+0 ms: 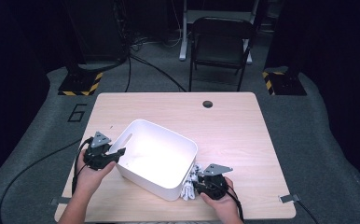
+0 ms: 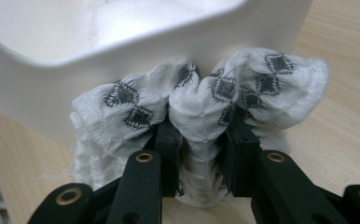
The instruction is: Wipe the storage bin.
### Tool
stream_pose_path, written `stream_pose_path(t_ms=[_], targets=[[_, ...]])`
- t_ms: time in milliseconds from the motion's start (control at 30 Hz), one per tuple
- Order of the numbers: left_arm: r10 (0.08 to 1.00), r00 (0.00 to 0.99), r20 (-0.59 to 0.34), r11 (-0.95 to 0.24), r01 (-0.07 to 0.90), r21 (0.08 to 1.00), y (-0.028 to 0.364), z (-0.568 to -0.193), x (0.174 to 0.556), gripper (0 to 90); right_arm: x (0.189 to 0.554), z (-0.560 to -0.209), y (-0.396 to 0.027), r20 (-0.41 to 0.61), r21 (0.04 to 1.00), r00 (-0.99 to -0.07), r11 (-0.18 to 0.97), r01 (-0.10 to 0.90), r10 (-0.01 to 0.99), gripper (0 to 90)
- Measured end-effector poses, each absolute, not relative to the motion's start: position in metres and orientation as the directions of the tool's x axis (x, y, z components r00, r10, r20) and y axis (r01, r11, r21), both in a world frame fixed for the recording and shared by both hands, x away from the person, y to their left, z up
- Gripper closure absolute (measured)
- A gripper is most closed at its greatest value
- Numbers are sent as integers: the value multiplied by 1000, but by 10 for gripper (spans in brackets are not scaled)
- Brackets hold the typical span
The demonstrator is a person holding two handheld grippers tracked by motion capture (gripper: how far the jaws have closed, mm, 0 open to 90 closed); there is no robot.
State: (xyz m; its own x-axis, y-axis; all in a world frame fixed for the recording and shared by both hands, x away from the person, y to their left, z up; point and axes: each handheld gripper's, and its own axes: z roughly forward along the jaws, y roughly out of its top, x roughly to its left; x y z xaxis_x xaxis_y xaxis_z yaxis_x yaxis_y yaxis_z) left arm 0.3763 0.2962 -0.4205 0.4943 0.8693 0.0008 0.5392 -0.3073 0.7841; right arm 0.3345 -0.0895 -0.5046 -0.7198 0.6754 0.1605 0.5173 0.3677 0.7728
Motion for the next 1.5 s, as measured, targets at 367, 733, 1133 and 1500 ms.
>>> stream_pose_path(t_ms=[367, 733, 1133, 1500], targets=[[873, 487, -12, -293, 544, 786, 295, -421, 379, 596, 330, -495, -96, 237, 809, -704, 264, 524, 670, 704], [866, 500, -18, -295, 541, 788, 287, -421, 386, 588, 318, -455, -112, 164, 880, -730, 236, 412, 663, 698], [864, 502, -31, -288, 544, 788, 283, -421, 389, 594, 303, -450, -102, 212, 888, -742, 192, 418, 636, 703], [868, 495, -32, -278, 539, 795, 283, -422, 390, 585, 314, -480, -100, 253, 837, -718, 226, 499, 649, 701]])
